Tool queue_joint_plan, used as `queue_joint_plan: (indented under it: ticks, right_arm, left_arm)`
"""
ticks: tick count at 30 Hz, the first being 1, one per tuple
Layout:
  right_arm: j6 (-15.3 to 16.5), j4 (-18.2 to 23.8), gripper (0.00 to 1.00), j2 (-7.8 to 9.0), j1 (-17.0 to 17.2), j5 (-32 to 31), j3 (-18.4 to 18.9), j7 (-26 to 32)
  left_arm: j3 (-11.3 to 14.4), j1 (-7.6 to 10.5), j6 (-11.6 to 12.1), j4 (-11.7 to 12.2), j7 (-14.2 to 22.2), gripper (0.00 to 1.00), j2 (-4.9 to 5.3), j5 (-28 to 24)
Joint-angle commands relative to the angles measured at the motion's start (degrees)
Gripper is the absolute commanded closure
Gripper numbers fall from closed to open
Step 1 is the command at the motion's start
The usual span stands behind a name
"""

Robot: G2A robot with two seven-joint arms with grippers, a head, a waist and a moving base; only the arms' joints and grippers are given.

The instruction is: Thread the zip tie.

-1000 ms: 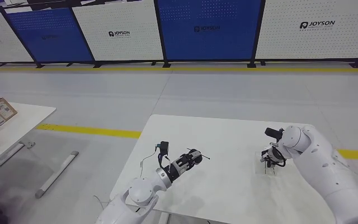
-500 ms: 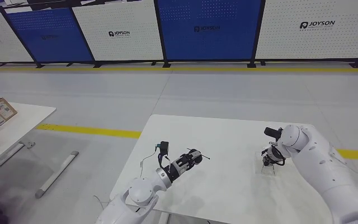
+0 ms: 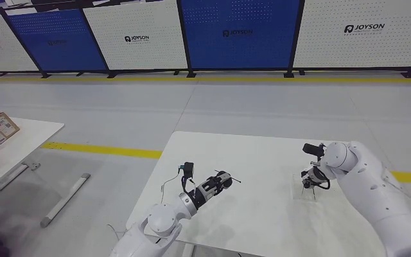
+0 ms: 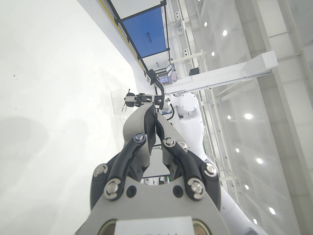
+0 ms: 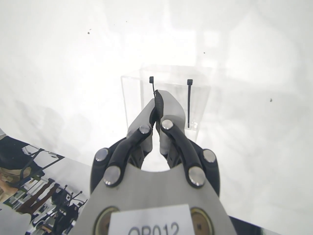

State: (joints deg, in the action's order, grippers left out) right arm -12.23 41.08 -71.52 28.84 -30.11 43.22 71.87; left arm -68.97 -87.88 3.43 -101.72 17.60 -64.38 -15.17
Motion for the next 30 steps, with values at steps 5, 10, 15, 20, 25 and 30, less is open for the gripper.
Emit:
queue_joint_plan:
  ticks: [5, 10, 15, 20, 25, 30]
  right_arm:
    - [-3.08, 9.72, 1.0, 2.74, 4.21, -3.2, 3.77, -0.56]
    - [-4.81, 13.58, 1.0, 3.94, 6.33, -4.35, 5.76, -0.1]
    - [-4.81, 13.58, 1.0, 3.94, 6.33, -4.35, 5.76, -0.1]
    - [-4.81, 13.58, 1.0, 3.94, 6.33, -4.35, 5.76, -0.1]
    - [-4.81, 13.58, 1.0, 3.94, 6.33, -4.35, 5.76, -0.1]
    - [-4.71, 15.34, 1.0, 4.55, 8.06, -3.62, 8.3, -4.46]
  left_arm:
    - [0.0, 0.0, 0.0, 0.0, 0.0, 1.0, 0.0, 0.0]
    - [0.0, 0.0, 0.0, 0.0, 0.0, 1.0, 0.0, 0.0]
    - [0.0, 0.0, 0.0, 0.0, 0.0, 1.0, 0.0, 0.0]
    - [0.0, 0.0, 0.0, 0.0, 0.0, 1.0, 0.0, 0.0]
    - [0.0, 0.0, 0.0, 0.0, 0.0, 1.0, 0.0, 0.0]
    - [0.0, 0.0, 0.0, 0.0, 0.0, 1.0, 0.0, 0.0]
